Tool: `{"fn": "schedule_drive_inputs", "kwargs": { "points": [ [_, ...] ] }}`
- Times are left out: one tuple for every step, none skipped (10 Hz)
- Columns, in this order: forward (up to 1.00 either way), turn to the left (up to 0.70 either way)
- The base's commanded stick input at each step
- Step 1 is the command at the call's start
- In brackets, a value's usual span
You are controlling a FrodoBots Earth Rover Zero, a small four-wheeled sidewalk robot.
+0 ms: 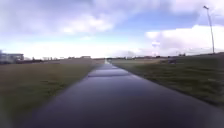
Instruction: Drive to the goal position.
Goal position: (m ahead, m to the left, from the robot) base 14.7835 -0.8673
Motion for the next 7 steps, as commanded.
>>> {"fn": "schedule_drive_inputs", "kwargs": {
  "points": [
    [1.0,0.0],
    [1.0,0.0],
    [1.0,0.0],
    [1.0,0.0],
    [1.0,0.0],
    [1.0,0.0],
    [1.0,0.0]
  ]
}}
